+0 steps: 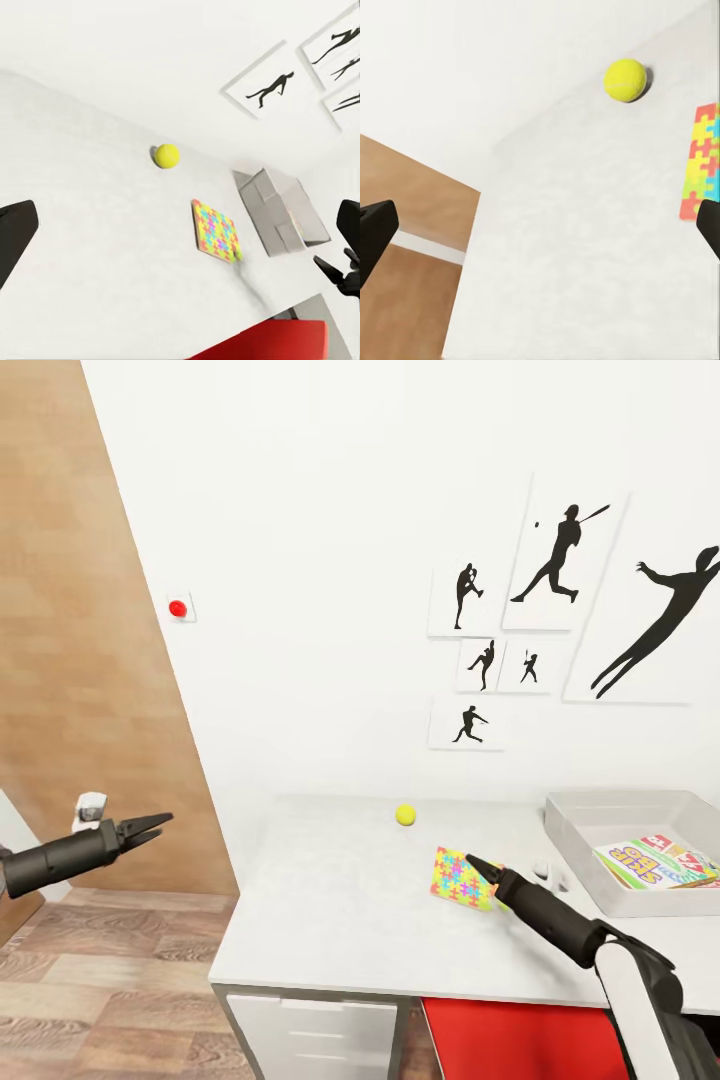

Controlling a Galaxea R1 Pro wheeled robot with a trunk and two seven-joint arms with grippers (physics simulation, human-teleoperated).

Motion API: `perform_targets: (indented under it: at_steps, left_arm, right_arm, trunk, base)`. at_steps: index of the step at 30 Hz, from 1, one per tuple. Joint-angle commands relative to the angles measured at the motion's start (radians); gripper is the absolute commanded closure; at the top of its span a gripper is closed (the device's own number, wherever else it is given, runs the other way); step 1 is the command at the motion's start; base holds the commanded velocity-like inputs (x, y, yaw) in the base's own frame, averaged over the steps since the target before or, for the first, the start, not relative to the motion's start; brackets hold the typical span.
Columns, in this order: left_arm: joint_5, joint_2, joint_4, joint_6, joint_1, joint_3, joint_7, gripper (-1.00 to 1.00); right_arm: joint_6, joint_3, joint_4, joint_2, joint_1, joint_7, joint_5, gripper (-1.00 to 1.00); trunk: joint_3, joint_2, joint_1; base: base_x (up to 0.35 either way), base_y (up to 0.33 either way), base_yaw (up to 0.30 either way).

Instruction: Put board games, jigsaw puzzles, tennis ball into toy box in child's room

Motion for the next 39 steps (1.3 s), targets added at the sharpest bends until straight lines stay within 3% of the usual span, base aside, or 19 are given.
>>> perform_targets:
  at_steps: [1, 9, 27, 32, 37, 39]
  left_arm:
    - [-0.004, 0.0, 0.0, 0.003, -0.001, 0.001, -0.001, -1.0]
    - [-0.015, -0.002, 0.0, 0.002, -0.001, -0.002, 0.05, -1.0]
    - [-0.016, -0.003, 0.0, 0.001, -0.001, -0.002, 0.064, -1.0]
    - [-0.016, -0.003, 0.0, 0.001, -0.001, -0.002, 0.064, -1.0]
    - [-0.016, -0.004, 0.0, 0.001, -0.001, -0.003, 0.064, -1.0]
    - [-0.016, -0.004, 0.0, 0.001, -0.001, -0.003, 0.064, -1.0]
  right_arm:
    - [0.006, 0.0, 0.0, 0.0, -0.001, 0.002, 0.003, -1.0]
    - [0.007, 0.005, 0.004, 0.0, -0.006, -0.007, 0.0, -1.0]
    - [0.008, 0.005, 0.016, -0.003, -0.01, -0.017, 0.002, -1.0]
    - [0.007, 0.006, 0.017, -0.001, -0.011, -0.089, 0.001, -1.0]
    - [-0.001, 0.008, 0.016, 0.002, -0.013, -0.23, 0.001, -1.0]
    - [-0.002, 0.008, 0.015, 0.002, -0.013, -0.253, 0.001, -1.0]
  trunk:
    - [-0.002, -0.002, 0.001]
    - [-0.002, -0.002, 0.001]
    - [-0.002, -0.002, 0.001]
    - [-0.002, -0.002, 0.001]
    - [-0.002, -0.002, 0.001]
    - [-0.002, -0.002, 0.001]
  base:
    - [0.0, 0.0, 0.0]
    - [0.114, 0.085, 0.0]
    - [0.184, 0.149, 0.0]
    - [0.029, 0.007, 0.0]
    - [0.007, 0.002, 0.0]
    - [0.003, 0.001, 0.0]
